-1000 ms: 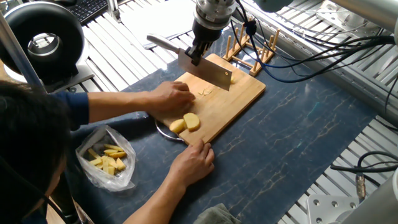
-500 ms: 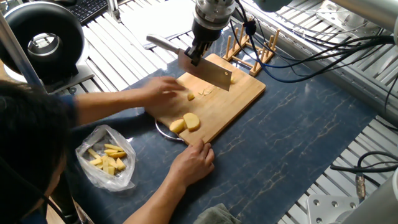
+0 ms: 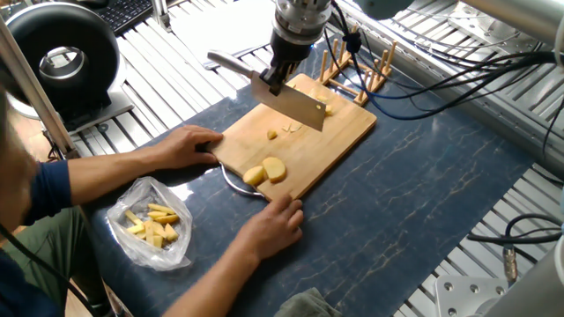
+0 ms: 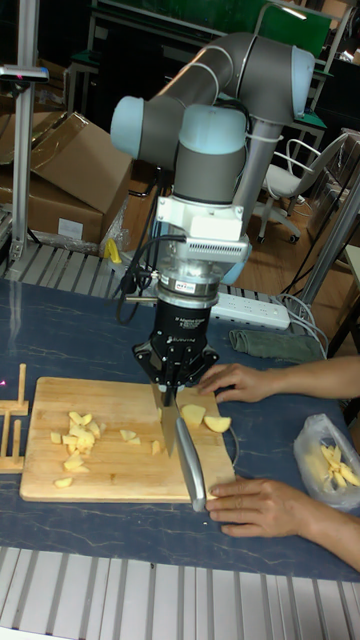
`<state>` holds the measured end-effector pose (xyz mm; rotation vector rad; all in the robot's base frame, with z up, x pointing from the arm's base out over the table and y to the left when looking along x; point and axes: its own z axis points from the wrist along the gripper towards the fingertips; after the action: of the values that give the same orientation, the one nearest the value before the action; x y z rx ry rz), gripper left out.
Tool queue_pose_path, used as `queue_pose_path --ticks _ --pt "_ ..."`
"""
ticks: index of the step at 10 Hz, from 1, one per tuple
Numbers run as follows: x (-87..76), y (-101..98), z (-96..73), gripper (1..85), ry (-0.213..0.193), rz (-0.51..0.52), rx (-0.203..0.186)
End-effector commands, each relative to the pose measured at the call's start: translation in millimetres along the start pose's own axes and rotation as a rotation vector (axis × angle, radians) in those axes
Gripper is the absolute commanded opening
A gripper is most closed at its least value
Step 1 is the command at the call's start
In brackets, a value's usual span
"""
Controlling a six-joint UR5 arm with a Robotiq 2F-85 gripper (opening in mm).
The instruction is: Chop the potatoes
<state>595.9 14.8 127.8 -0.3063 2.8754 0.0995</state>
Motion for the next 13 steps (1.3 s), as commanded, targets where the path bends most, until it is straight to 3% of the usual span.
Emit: queue_pose_path --ticks 1,7,13 --pt "-2.1 2.6 7.8 1.0 -0.006 0.037 -0.006" --pt "-12.6 -8.2 28.1 1.0 -0.034 0.038 0.015" --pt "-11.9 -8.4 38.8 1.0 -0.046 0.039 0.011"
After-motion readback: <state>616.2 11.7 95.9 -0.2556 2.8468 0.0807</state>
